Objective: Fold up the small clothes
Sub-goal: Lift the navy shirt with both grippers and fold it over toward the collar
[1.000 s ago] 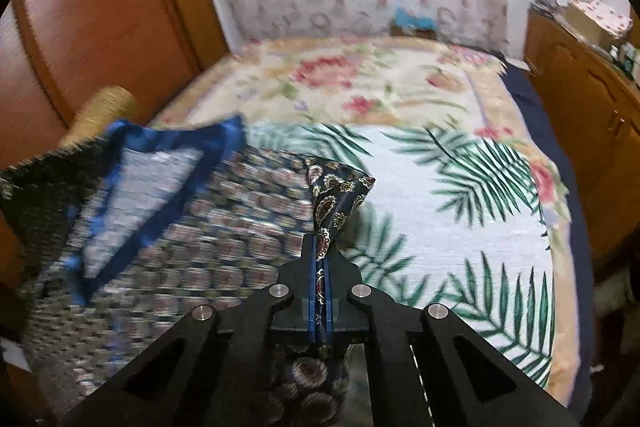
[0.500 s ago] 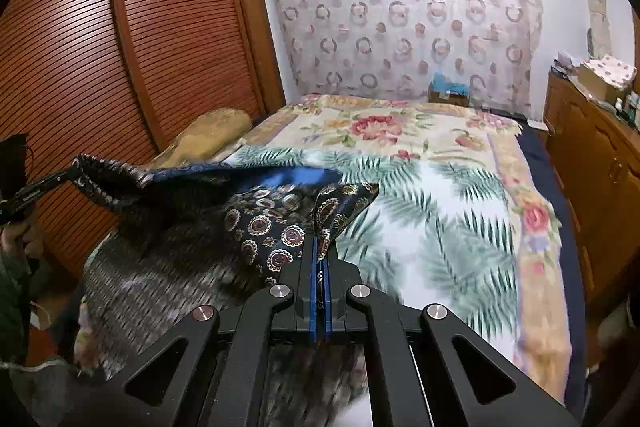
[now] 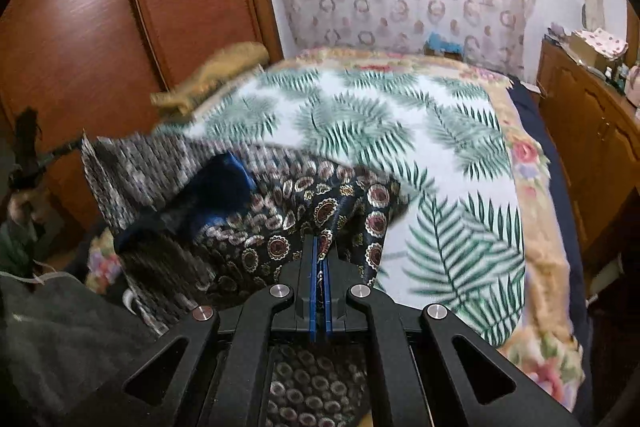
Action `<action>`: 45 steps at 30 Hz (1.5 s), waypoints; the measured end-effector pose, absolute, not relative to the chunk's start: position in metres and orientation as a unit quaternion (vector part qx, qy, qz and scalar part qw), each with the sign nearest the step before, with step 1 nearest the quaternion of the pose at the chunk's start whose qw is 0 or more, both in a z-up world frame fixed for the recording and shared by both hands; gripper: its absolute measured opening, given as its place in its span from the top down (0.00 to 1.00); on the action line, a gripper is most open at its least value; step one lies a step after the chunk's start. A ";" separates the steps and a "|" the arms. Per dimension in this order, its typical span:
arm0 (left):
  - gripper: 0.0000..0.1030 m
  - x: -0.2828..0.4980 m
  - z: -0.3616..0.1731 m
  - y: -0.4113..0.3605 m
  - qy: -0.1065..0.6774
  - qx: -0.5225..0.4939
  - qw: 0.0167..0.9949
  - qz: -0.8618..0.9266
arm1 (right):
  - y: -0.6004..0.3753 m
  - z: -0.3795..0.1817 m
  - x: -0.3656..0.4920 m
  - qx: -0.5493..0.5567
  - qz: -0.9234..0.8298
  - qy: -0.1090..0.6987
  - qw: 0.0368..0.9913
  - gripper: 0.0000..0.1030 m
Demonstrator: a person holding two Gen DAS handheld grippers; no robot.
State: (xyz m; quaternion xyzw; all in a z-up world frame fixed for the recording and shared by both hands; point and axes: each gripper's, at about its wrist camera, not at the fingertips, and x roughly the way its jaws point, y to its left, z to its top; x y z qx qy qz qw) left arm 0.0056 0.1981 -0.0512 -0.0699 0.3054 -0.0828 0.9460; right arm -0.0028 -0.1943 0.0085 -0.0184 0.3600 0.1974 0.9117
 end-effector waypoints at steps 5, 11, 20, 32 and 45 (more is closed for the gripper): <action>0.98 0.005 -0.055 0.192 0.316 -0.055 0.944 -0.080 | -0.182 0.002 0.004 -0.038 0.189 0.381 0.904 0.98; 0.97 -0.005 -0.040 0.192 0.306 -0.044 0.948 -0.078 | -0.174 0.010 0.017 -0.036 0.189 0.372 0.908 0.98; 0.65 -0.002 -0.031 0.193 0.309 -0.033 0.948 -0.063 | -0.177 0.012 0.010 -0.037 0.186 0.365 0.911 0.94; 0.34 0.076 -0.095 0.202 0.404 -0.059 0.909 -0.078 | -0.185 0.020 0.014 -0.043 0.174 0.358 0.916 0.63; 0.25 0.112 -0.118 0.215 0.435 -0.055 0.898 -0.040 | -0.187 0.003 0.067 -0.028 0.161 0.365 0.917 0.63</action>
